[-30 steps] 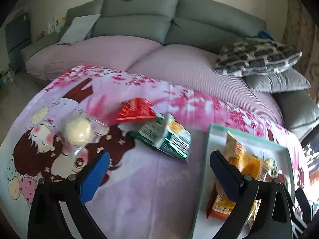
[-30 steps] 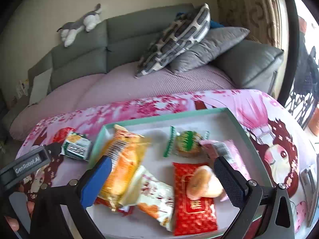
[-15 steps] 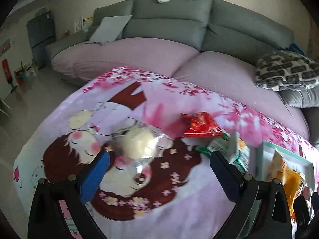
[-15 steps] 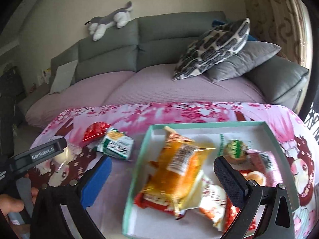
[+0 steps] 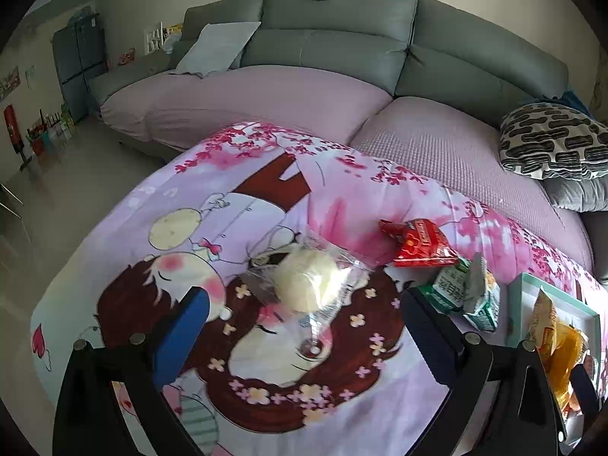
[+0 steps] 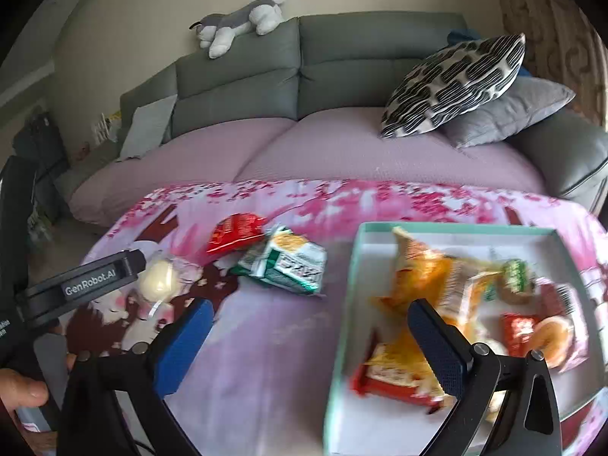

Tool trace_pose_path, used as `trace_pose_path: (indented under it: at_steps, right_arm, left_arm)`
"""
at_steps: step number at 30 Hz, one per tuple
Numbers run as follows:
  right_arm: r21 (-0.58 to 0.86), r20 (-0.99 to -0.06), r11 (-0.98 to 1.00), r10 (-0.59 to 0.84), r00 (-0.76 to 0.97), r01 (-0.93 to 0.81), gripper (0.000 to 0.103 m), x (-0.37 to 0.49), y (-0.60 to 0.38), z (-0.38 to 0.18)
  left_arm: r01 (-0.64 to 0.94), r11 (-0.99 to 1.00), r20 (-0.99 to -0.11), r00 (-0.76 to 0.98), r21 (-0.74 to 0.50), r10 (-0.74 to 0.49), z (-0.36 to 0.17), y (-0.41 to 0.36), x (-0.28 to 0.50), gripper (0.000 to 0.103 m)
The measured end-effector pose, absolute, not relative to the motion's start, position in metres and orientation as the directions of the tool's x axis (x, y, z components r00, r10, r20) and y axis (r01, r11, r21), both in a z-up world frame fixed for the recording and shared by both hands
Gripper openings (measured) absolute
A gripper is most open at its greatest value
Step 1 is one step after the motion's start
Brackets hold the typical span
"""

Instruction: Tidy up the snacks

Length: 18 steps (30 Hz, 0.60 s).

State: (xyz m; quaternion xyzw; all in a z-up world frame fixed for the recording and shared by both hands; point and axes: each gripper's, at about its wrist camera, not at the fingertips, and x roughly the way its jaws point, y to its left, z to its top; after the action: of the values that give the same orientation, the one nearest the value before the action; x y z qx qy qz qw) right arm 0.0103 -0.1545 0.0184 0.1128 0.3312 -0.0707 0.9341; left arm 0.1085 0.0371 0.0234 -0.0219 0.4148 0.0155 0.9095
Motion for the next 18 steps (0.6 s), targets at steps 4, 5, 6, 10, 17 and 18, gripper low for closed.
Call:
trace_pose_path:
  at_steps: [4,5,6,10,17,18]
  right_arm:
    - [0.158,-0.64,0.968,-0.052,0.766,0.198,0.103,0.016,-0.144,0.015]
    - [0.158,-0.641,0.966,-0.057,0.765,0.204,0.103,0.018,-0.143,0.014]
    - [0.164,-0.643,0.964,-0.058,0.764,0.211,0.103,0.019,-0.142,0.013]
    - [0.213,-0.644,0.953,-0.029,0.765,0.215,0.103,0.024,-0.144,0.006]
    - [0.227,-0.665,0.942,-0.036,0.746,0.248,0.103,0.038,-0.15,0.0]
    - [0.229,-0.665,0.942,-0.033,0.746,0.245,0.103,0.041,-0.149,0.0]
  left_arm:
    - [-0.059,0.996,-0.766,0.643,-0.073,-0.018,0.019,0.055,0.116,0.1]
    - [-0.064,0.995,-0.768,0.641,-0.082,-0.022,0.018,0.058,0.117,0.1]
    - [-0.071,0.994,-0.768,0.641,-0.088,-0.022,0.017,0.061,0.119,0.1]
    - [-0.055,0.991,-0.763,0.644,-0.118,-0.055,0.012,0.07,0.128,0.1]
    - [-0.007,0.988,-0.804,0.583,-0.153,-0.121,-0.006,0.072,0.15,0.1]
    - [-0.004,0.988,-0.801,0.586,-0.151,-0.121,-0.008,0.073,0.152,0.1]
